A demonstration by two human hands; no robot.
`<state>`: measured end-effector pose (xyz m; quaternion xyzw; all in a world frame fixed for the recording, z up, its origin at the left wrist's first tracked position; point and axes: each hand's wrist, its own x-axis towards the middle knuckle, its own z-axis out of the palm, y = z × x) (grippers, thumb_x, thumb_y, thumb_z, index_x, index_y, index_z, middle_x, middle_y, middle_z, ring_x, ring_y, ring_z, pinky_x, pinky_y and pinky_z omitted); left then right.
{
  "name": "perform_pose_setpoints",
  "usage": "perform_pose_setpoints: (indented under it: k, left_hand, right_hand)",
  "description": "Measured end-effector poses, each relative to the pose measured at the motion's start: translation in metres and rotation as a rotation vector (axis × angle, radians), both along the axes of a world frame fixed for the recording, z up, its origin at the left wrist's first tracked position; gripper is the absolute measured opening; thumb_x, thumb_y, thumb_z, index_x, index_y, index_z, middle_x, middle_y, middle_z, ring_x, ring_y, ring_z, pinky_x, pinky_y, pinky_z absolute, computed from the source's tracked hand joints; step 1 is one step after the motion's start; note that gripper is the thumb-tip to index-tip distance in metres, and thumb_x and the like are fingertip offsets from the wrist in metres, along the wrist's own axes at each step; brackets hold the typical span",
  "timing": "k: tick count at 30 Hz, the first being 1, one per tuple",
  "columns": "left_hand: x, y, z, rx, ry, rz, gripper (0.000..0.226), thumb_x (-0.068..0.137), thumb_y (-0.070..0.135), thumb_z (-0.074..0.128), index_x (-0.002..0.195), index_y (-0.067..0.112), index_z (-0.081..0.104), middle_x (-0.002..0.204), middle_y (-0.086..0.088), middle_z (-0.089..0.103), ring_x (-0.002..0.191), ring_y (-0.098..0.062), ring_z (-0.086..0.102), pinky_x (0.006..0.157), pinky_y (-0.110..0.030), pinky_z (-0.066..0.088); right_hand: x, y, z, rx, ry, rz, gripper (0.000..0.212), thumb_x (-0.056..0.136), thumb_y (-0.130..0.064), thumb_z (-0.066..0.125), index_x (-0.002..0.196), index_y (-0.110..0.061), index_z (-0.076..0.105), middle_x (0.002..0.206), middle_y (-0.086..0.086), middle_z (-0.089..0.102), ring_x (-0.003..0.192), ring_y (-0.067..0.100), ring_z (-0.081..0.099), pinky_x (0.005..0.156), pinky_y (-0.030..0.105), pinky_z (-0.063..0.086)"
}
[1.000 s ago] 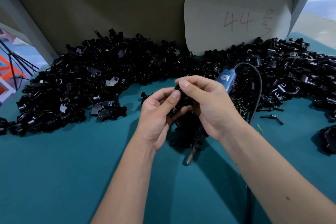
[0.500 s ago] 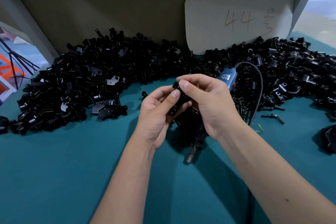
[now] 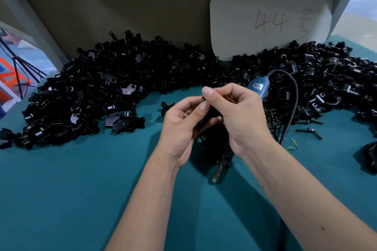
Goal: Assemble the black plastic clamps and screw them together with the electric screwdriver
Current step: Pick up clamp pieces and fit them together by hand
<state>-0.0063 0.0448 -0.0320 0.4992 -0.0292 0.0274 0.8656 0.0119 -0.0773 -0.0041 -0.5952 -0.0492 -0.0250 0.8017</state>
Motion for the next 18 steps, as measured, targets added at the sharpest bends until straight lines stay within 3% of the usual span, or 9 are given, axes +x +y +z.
perform_pose_setpoints:
  k: [2, 5, 7, 11, 16, 18]
  left_hand:
    - [0.0, 0.0, 0.0, -0.022, 0.011, -0.003, 0.022, 0.087, 0.02, 0.073, 0.105, 0.008, 0.076, 0.101, -0.009, 0.077, 0.091, -0.015, 0.074, 0.077, -0.025, 0.06]
    - [0.001, 0.003, 0.001, -0.119, 0.057, 0.02, 0.036, 0.088, 0.021, 0.071, 0.117, -0.001, 0.069, 0.105, -0.013, 0.075, 0.084, -0.015, 0.073, 0.074, -0.02, 0.059]
    - [0.001, 0.005, 0.002, -0.202, 0.098, 0.04, 0.041, 0.088, 0.023, 0.072, 0.12, -0.002, 0.069, 0.105, -0.014, 0.075, 0.079, -0.013, 0.072, 0.07, -0.017, 0.058]
    - [0.0, 0.006, 0.002, -0.259, 0.126, 0.029, 0.021, 0.086, 0.024, 0.075, 0.099, 0.009, 0.081, 0.1, -0.011, 0.076, 0.08, -0.013, 0.072, 0.07, -0.017, 0.058]
    - [0.0, 0.007, 0.002, -0.258, 0.124, 0.029, 0.03, 0.086, 0.023, 0.077, 0.11, 0.006, 0.075, 0.103, -0.01, 0.075, 0.083, -0.014, 0.072, 0.072, -0.018, 0.058]
    - [0.0, 0.006, 0.001, -0.23, 0.114, 0.044, 0.018, 0.086, 0.022, 0.076, 0.1, 0.012, 0.079, 0.096, -0.004, 0.076, 0.081, -0.013, 0.073, 0.073, -0.019, 0.058]
  right_hand:
    - [0.002, -0.001, -0.001, -0.019, -0.006, -0.005, 0.02, 0.087, -0.025, 0.084, 0.07, -0.022, 0.075, 0.08, 0.005, 0.072, 0.077, 0.014, 0.069, 0.061, 0.025, 0.055]
    - [0.006, -0.006, -0.003, 0.08, 0.045, 0.041, 0.018, 0.095, -0.036, 0.073, 0.094, -0.018, 0.078, 0.097, 0.005, 0.076, 0.093, 0.016, 0.068, 0.074, 0.028, 0.056]
    - [0.008, -0.01, -0.005, 0.122, 0.059, 0.064, 0.019, 0.102, -0.025, 0.064, 0.102, -0.014, 0.079, 0.107, 0.011, 0.075, 0.101, 0.021, 0.066, 0.082, 0.031, 0.056]
    - [0.007, -0.009, -0.007, 0.042, -0.001, 0.085, 0.021, 0.104, -0.015, 0.062, 0.097, -0.015, 0.083, 0.102, 0.009, 0.076, 0.095, 0.022, 0.067, 0.091, 0.039, 0.057]
    - [0.006, -0.009, -0.006, 0.052, -0.001, 0.061, 0.011, 0.098, -0.016, 0.072, 0.097, -0.013, 0.083, 0.099, 0.007, 0.077, 0.093, 0.02, 0.07, 0.087, 0.036, 0.06]
    - [0.005, -0.006, -0.005, 0.067, -0.001, 0.028, 0.006, 0.093, -0.014, 0.077, 0.091, -0.014, 0.083, 0.093, 0.006, 0.077, 0.088, 0.018, 0.071, 0.079, 0.029, 0.059]
